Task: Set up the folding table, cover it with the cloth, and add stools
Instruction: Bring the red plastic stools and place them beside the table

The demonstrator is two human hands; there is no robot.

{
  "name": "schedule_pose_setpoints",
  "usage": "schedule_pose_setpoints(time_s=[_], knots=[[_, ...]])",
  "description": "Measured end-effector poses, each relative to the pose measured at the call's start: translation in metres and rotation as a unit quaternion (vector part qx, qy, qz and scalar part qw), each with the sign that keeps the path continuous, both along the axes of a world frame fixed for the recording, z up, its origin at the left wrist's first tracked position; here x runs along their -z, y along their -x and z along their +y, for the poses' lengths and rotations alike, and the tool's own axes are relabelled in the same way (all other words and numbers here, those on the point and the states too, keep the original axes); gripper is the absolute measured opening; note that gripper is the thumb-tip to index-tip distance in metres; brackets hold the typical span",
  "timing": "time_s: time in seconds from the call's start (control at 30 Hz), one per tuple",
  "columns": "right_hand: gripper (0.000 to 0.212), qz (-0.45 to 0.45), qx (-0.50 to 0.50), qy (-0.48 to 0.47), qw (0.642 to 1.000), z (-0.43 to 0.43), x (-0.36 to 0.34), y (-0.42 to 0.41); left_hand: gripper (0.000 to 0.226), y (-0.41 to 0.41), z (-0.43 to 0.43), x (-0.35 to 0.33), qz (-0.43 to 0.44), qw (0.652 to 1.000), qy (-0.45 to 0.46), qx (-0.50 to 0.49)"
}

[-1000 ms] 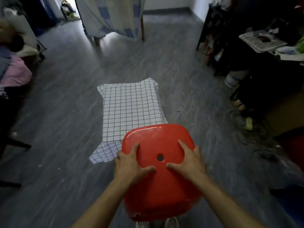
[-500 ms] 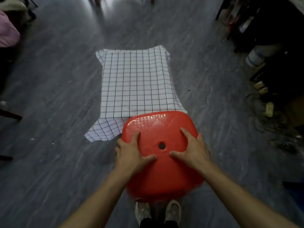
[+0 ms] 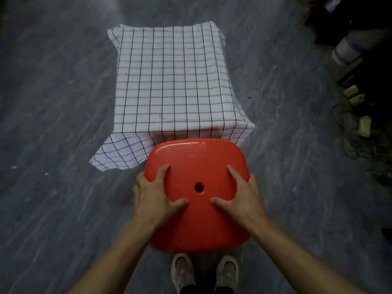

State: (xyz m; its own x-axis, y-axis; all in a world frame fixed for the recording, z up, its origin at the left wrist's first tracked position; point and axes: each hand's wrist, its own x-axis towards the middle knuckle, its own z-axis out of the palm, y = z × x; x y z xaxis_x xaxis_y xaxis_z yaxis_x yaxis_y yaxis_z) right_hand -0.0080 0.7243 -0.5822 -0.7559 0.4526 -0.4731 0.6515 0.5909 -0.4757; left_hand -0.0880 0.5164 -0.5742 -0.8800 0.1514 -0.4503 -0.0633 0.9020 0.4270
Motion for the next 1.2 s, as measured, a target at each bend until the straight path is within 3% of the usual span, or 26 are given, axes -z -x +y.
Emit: schedule_pose_setpoints(time_s=[0.6,1.2], knots=[[0.104,0.005,-0.017,-0.016,1.0,0.024,0.055,0.025,0.115,-0.009,0.013,0.072,-0.031,0.998,-0.042,-0.03],[0.106,0.01,-0.019,0.011,1.0,0.045,0.081,0.047,0.109,0.014,0.033,0.096,-0.032,0.998,-0.038,-0.04]])
